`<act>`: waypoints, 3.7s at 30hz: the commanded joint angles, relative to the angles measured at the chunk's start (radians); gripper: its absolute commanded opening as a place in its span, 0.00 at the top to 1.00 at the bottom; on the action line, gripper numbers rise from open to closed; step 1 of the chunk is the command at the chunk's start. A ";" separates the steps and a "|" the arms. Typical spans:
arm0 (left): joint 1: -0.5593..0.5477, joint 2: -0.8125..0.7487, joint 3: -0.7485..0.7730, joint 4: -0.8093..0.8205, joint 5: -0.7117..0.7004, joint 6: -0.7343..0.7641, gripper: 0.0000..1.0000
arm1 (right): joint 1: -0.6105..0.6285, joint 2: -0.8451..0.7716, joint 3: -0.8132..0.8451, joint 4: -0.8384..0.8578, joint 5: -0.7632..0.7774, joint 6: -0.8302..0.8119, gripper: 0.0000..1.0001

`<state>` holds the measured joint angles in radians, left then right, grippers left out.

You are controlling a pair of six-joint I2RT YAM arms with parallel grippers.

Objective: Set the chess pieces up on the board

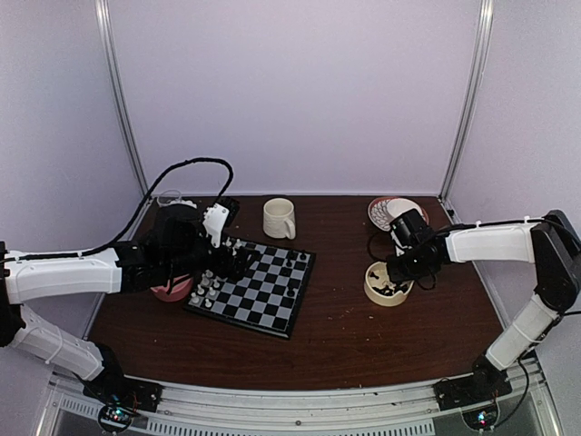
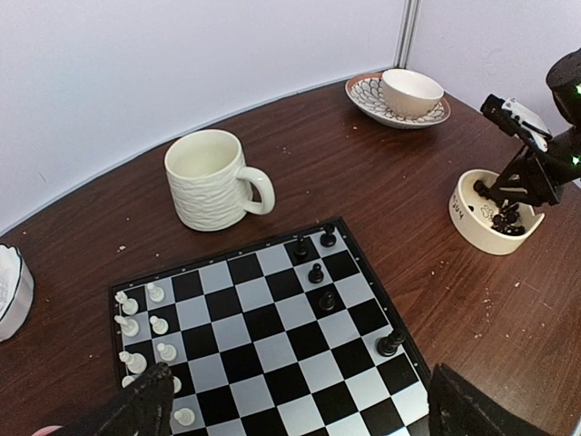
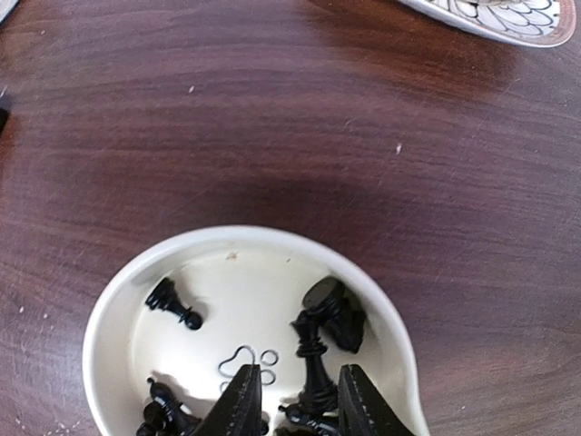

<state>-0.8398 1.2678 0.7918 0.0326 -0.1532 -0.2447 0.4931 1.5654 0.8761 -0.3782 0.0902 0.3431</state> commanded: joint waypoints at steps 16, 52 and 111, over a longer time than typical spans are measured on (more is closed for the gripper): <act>-0.005 0.008 0.032 0.016 0.017 0.001 0.03 | -0.030 0.133 0.064 0.066 -0.055 0.008 0.79; -0.007 0.003 0.035 0.003 0.007 0.013 0.03 | -0.028 0.100 0.060 -0.048 -0.078 -0.059 0.72; -0.017 -0.019 0.032 0.003 0.010 0.010 0.03 | -0.009 0.153 0.109 0.100 -0.249 0.032 0.68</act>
<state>-0.8509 1.2610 0.7952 0.0208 -0.1417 -0.2443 0.4759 1.6928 0.9474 -0.2916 -0.1448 0.3706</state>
